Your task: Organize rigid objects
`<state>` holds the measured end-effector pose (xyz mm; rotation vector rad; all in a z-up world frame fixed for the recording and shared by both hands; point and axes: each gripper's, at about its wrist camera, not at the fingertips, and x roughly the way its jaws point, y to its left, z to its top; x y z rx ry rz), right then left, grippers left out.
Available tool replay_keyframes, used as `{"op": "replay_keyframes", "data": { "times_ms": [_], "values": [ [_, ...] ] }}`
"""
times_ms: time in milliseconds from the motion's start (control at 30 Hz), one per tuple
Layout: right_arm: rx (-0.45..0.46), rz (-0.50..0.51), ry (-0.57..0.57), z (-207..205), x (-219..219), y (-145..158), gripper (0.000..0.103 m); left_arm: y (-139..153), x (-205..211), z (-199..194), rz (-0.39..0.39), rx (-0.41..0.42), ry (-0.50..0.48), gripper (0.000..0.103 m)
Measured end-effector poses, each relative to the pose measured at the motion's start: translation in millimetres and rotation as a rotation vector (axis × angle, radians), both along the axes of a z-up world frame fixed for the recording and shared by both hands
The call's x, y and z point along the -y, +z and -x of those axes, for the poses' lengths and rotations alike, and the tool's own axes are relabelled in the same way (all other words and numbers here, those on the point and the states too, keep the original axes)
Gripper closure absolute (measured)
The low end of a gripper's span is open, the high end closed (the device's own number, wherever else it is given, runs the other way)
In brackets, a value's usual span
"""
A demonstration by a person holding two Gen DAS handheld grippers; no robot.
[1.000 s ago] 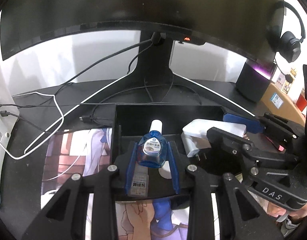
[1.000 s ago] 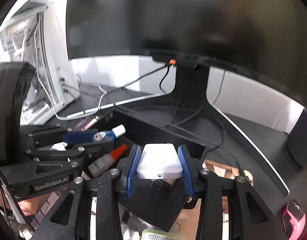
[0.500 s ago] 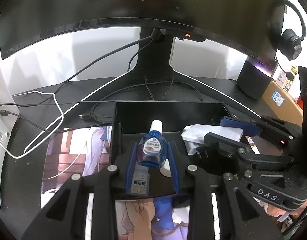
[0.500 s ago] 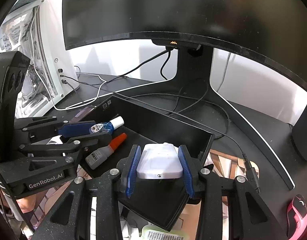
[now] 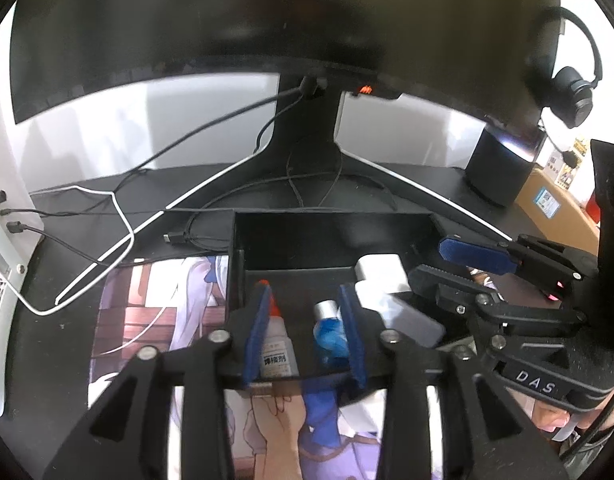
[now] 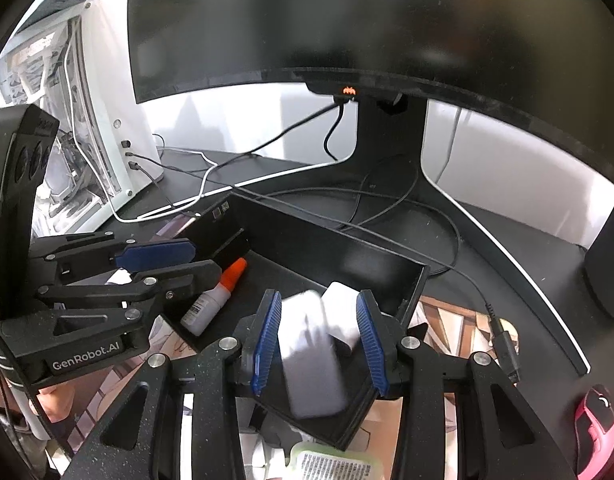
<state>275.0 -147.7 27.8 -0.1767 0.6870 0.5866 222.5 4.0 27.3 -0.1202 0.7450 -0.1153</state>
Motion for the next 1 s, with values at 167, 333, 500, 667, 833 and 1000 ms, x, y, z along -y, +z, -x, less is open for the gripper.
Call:
{"op": "replay_keyframes", "data": {
  "times_ms": [167, 333, 500, 667, 833, 1000],
  "values": [
    [0.047, -0.029, 0.007, 21.1, 9.0, 21.1, 0.063, 23.8, 5.1, 27.3, -0.006, 0.068, -0.02, 0.058],
    [0.099, -0.049, 0.021, 51.7, 27.5, 38.2, 0.063, 37.4, 11.6, 60.1, 0.002, 0.115, -0.031, 0.055],
    [0.111, -0.056, 0.007, 72.2, 50.0, 37.9, 0.061, 36.8, 15.6, 80.1, 0.023, 0.108, -0.019, 0.054],
    [0.097, -0.05, -0.007, 84.7, 70.0, 28.1, 0.053, 16.3, 32.6, 85.0, 0.042, 0.047, -0.047, 0.053],
    [0.085, -0.029, -0.004, 96.9, 79.3, 13.5, 0.052, -9.9, 48.1, 83.4, 0.058, -0.037, -0.065, 0.053],
    [0.064, -0.016, -0.009, 102.5, 88.9, 0.5, 0.052, -22.0, 60.1, 86.7, 0.052, -0.071, -0.069, 0.052]
  ]
}}
